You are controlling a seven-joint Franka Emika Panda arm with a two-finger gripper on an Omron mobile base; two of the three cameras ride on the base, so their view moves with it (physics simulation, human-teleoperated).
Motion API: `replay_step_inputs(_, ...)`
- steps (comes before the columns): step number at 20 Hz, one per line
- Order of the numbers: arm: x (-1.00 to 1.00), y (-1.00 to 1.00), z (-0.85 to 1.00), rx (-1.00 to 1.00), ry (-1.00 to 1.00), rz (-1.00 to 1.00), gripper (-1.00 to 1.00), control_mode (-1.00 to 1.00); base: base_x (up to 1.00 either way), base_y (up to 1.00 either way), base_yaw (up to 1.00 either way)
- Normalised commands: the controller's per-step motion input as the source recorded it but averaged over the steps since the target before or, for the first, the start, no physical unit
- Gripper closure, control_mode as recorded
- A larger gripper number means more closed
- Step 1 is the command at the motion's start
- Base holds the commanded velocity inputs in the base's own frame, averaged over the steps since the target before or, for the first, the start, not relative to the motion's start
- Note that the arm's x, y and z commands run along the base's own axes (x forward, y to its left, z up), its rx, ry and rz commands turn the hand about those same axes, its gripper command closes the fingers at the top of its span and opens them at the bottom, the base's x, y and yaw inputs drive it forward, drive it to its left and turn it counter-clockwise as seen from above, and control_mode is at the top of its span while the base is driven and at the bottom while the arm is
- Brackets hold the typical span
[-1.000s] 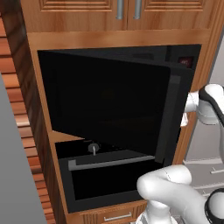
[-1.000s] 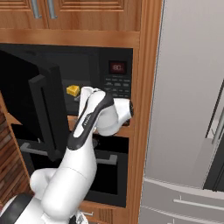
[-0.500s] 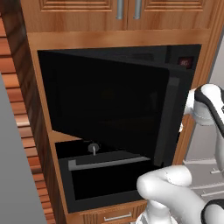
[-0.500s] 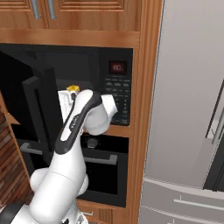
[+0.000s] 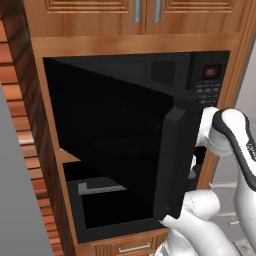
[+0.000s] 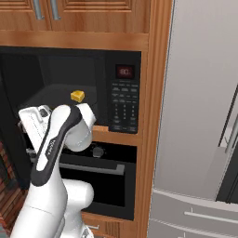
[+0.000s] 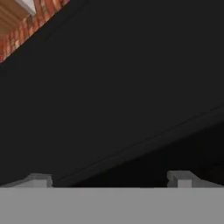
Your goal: Open the microwave door.
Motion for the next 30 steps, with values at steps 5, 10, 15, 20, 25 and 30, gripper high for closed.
replay_step_inputs(5, 0.01, 1.0, -0.23, 0.12, -0.28, 0.13, -1.0, -1.0, 0.0, 0.0, 0.0)
replay_step_inputs(10, 0.06, 1.0, -0.17, 0.1, -0.3, 0.07, -1.0, -1.0, 0.0, 0.0, 0.0)
replay_step_inputs(15, 0.02, 1.0, -0.13, 0.08, -0.28, 0.06, -1.0, -1.0, 0.0, 0.0, 0.0)
replay_step_inputs(20, 0.02, 1.0, -0.13, 0.05, -0.28, 0.05, -1.0, -1.0, 0.0, 0.0, 0.0)
replay_step_inputs(25, 0.0, 0.96, -0.02, 0.01, -0.25, 0.0, -1.0, -1.0, 0.0, 0.0, 0.0)
replay_step_inputs(30, 0.01, 0.9, 0.0, 0.0, -0.1, 0.0, -1.0, -1.0, 0.0, 0.0, 0.0)
